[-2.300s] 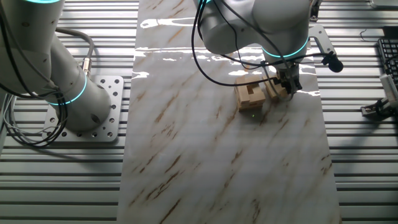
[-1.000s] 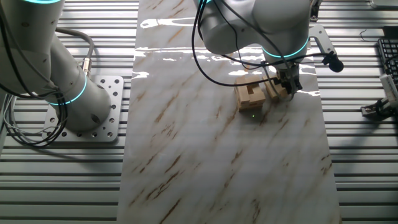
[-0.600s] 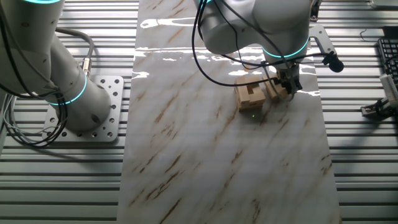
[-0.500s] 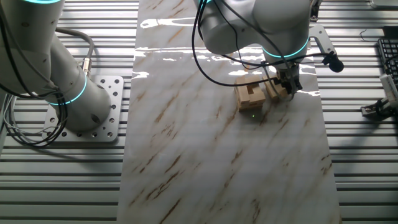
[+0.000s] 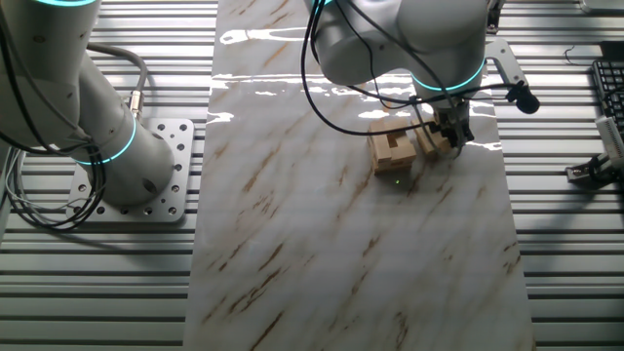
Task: Play Jenga
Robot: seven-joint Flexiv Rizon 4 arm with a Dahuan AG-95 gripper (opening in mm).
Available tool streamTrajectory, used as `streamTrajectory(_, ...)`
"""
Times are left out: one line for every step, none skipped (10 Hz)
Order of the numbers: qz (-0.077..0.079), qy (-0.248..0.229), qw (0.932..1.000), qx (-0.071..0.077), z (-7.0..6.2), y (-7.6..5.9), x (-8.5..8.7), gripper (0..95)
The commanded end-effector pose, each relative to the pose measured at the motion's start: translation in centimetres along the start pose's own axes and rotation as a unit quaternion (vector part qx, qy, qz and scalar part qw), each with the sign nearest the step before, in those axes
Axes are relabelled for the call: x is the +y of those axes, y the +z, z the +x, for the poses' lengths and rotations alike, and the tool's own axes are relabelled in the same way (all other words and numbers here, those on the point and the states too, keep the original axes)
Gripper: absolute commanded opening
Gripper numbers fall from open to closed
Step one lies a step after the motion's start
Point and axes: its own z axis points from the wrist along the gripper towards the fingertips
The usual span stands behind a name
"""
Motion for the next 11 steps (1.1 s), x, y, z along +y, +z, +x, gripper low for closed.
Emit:
streamTrajectory(-0.002,-0.001,1.0,0.0,-0.01,-0.01,0.05,38.0)
streamTrajectory(-0.002,0.0,1.0,0.0,-0.01,-0.01,0.04,38.0)
streamTrajectory(-0.002,0.0,1.0,0.0,-0.01,-0.01,0.04,38.0)
streamTrajectory(-0.002,0.0,1.0,0.0,-0.01,-0.01,0.04,38.0)
streamTrajectory(-0.002,-0.001,1.0,0.0,-0.01,-0.01,0.04,38.0)
streamTrajectory(-0.002,-0.001,1.0,0.0,-0.01,-0.01,0.04,38.0)
streamTrajectory(-0.002,-0.001,1.0,0.0,-0.01,-0.01,0.04,38.0)
streamTrajectory(-0.001,-0.002,1.0,0.001,-0.01,-0.01,0.04,38.0)
streamTrajectory(-0.002,-0.002,1.0,0.002,-0.02,-0.02,0.04,38.0)
streamTrajectory(-0.001,-0.008,1.0,0.002,-0.1,-0.04,0.05,38.0)
streamTrajectory(-0.002,-0.011,0.9999,0.007,-0.25,-0.14,0.07,38.0)
